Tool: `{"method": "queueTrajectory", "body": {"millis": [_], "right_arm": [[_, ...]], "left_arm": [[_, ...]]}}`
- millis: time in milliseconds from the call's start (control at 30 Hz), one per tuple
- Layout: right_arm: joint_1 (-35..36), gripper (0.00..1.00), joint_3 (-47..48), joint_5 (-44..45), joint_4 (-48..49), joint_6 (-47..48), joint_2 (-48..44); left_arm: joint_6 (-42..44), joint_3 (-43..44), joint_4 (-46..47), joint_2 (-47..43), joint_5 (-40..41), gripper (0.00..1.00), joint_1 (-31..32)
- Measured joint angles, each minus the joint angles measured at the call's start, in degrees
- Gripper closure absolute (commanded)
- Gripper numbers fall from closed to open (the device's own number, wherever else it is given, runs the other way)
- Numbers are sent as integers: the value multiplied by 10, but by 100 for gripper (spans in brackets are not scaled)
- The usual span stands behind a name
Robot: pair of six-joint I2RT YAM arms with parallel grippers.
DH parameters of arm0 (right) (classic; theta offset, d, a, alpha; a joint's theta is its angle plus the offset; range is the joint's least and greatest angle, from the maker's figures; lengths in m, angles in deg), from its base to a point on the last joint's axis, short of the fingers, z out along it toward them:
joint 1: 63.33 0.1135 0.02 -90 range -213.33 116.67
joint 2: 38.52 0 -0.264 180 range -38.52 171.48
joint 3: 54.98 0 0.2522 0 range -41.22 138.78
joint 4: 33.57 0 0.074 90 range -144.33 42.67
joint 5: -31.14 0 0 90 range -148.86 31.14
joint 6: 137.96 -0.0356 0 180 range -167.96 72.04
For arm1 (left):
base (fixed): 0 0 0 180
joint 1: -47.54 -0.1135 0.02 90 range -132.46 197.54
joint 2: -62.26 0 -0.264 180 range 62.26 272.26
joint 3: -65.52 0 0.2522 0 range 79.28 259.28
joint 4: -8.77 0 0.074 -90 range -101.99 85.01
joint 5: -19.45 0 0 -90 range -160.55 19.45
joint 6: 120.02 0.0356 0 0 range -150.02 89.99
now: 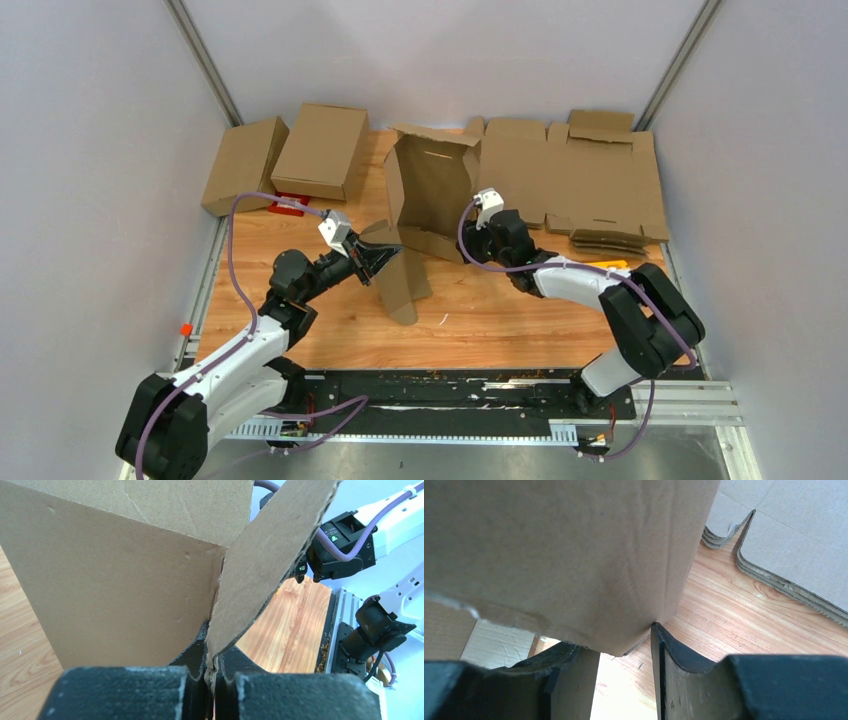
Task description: Fold the paper box
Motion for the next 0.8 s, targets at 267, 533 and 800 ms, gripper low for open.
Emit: {"method": "queueTrajectory", "body": {"millis": [267,533,800], "right_arm": [[7,59,44,48,-31,-9,43],[7,42,64,95,-42,-35,79],[7,23,96,114,-42,-26,84]], "left_arm": [[0,3,-2,1,0,100,0],[0,4,-3,1,0,100,1],[0,8,-2,10,0,100,1]]}}
